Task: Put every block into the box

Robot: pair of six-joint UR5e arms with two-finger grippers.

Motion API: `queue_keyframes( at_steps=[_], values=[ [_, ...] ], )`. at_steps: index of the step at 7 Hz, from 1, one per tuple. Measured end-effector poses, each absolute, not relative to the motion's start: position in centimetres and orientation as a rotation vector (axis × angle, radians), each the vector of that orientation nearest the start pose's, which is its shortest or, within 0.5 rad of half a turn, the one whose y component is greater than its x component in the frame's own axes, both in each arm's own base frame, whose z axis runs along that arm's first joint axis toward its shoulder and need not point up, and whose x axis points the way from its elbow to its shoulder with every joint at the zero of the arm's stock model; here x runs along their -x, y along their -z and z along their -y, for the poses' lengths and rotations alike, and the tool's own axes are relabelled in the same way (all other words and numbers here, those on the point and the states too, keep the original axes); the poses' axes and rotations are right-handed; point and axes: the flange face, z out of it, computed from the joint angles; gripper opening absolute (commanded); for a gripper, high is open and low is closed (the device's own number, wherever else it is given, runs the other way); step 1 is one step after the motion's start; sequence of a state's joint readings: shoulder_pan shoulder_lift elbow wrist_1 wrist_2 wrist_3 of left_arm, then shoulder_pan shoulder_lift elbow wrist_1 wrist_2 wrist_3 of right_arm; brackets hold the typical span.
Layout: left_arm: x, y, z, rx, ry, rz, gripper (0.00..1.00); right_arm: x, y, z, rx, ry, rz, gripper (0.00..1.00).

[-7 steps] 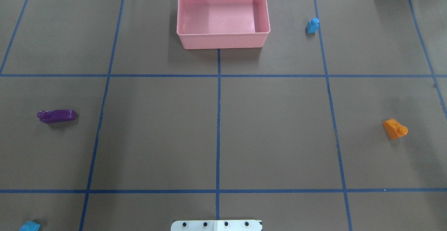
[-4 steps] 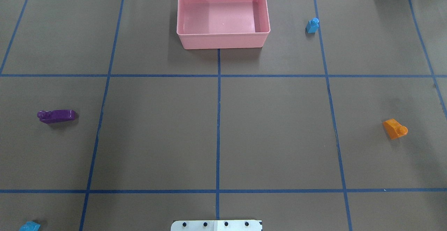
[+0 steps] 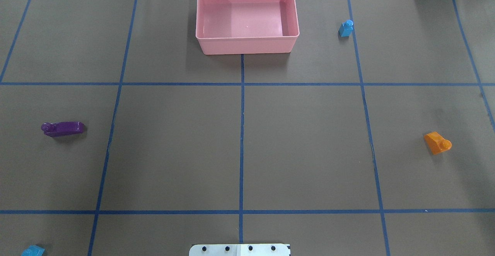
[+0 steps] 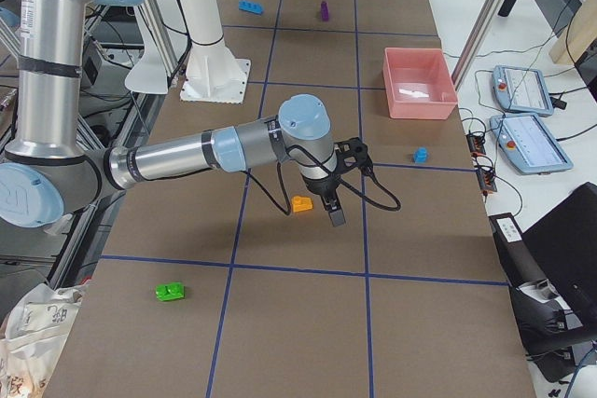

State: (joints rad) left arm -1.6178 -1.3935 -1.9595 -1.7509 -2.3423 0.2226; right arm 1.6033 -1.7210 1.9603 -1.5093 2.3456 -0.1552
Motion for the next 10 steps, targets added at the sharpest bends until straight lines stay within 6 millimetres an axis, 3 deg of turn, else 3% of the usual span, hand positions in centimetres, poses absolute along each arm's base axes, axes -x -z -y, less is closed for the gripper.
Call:
queue_keyframes(
  at_steps=[2,3,5,8,10],
  values=[
    [8.4,-52.8,42.5,-0.492,-0.317,-0.707,1.00,-4.8,-53.7,43.8,-0.411,0.322,0.791,1.00],
    [8.4,-52.9,42.4,-0.494,-0.317,-0.707,1.00,-2.3,-54.3,43.9,-0.424,0.376,0.858,1.00],
    [8.4,-52.9,42.3,-0.496,-0.317,-0.707,1.00,3.8,-55.8,43.5,-0.290,0.346,0.960,1.00],
    [8.5,-52.7,42.1,-0.500,-0.318,-0.706,1.00,13.3,-56.9,41.1,-0.189,0.226,0.883,0.99],
    [8.5,-52.9,42.1,-0.498,-0.318,-0.706,1.00,17.2,-57.8,39.5,-0.158,0.183,0.827,0.99]
  ],
)
